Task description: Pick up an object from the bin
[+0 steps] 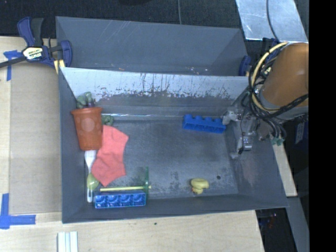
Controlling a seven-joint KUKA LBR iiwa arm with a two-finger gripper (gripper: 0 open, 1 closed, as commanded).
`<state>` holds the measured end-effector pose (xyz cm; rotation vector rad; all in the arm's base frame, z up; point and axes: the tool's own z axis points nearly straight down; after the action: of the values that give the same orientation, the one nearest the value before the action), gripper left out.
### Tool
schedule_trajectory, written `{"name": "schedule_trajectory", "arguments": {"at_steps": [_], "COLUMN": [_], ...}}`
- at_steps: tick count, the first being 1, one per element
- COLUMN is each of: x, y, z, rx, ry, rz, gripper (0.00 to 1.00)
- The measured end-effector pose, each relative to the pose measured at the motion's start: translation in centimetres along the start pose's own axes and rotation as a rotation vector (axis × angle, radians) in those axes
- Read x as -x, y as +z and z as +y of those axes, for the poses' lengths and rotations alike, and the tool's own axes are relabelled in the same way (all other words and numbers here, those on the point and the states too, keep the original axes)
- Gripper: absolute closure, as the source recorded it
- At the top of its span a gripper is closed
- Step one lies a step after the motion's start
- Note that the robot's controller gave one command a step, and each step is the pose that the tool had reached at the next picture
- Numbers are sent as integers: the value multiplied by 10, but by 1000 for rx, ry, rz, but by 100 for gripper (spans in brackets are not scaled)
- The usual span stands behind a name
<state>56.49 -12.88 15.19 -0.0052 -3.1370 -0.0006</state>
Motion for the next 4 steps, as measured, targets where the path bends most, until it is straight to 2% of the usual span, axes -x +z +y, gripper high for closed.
{"name": "schedule_trajectory", "arguments": {"at_steps": [1, 2, 3, 4], "x": [2, 54, 61, 61], "y": [-5, 58, 65, 65], "z": [0, 3, 4, 4], "rx": [-1, -4, -3, -3], "ry": [-3, -15, -16, -17], "rz": [-8, -20, -17, -17], "gripper": [0, 0, 100, 100]}}
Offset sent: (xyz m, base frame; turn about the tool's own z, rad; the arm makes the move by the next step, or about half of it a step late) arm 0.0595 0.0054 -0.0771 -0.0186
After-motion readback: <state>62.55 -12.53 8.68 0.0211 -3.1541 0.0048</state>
